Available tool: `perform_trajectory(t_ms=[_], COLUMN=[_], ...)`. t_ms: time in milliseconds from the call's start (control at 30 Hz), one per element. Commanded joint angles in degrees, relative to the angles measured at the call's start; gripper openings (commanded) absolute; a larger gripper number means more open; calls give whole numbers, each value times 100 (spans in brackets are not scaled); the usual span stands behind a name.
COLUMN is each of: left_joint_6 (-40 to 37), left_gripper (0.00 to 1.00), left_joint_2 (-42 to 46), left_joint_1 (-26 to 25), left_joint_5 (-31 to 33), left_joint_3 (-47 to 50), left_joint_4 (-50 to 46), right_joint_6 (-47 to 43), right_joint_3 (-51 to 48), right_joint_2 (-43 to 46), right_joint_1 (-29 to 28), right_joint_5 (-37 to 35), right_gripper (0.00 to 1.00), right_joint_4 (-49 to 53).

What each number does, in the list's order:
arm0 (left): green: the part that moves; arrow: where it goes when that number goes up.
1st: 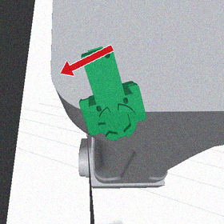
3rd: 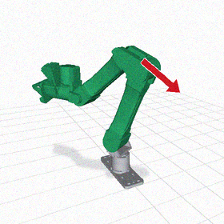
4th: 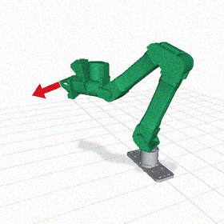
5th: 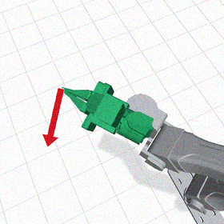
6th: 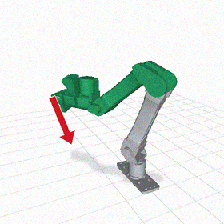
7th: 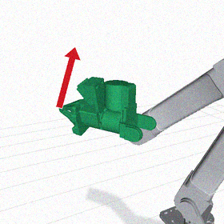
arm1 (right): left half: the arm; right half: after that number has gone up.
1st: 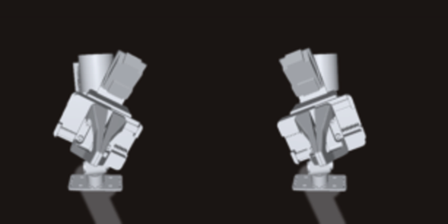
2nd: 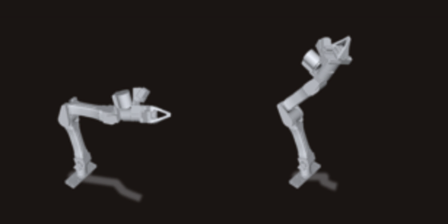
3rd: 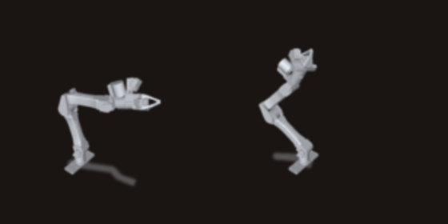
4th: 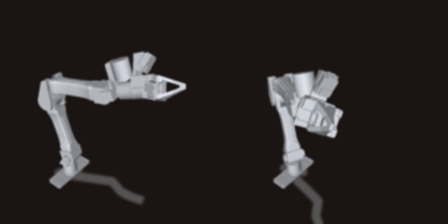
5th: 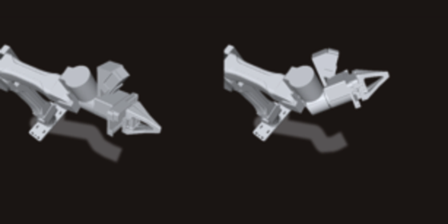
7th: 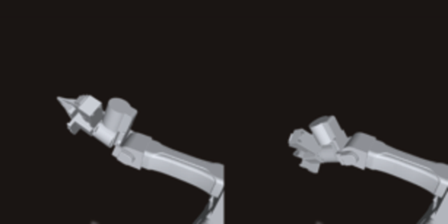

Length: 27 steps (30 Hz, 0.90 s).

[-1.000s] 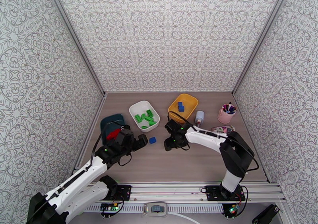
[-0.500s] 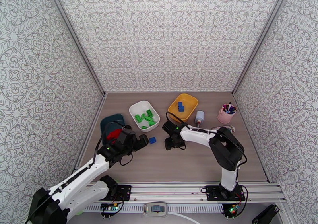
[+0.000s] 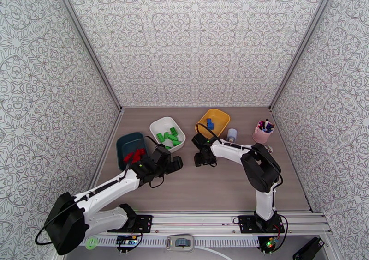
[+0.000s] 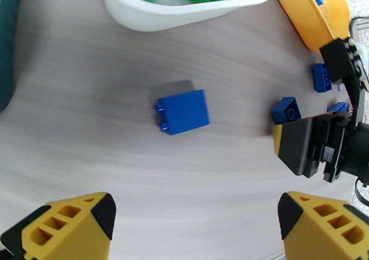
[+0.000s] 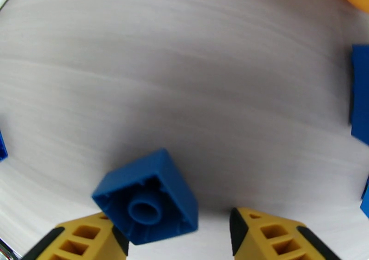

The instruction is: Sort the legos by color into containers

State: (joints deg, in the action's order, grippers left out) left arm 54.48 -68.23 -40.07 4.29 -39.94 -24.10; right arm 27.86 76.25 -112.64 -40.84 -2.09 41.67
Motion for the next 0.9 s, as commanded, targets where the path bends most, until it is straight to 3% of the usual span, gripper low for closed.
perform_trajectory(t_ms=[0,367,567,867], left_joint_6=[90,19,-327,-992], left_gripper=[99,99,99,98], left_joint_2=[-117,-352,-838,-2133], left_joint_1=[-87,-111,64,378], left_joint_5=[90,35,-305,-1050], left_joint_3=[-213,-450,-1023,-2882], left_joint_4=[164,226,321,258], right_joint_6=[-174,-246,-210,-369], right_joint_3=[269,707,840,1768], right_joint_2=[-226,-252,271,396], right_joint_1=[89,233,445,1373], right_joint_5=[116,334,528,573], right_gripper=[59,36,34,33], right_joint_4=[-71,76,154,658])
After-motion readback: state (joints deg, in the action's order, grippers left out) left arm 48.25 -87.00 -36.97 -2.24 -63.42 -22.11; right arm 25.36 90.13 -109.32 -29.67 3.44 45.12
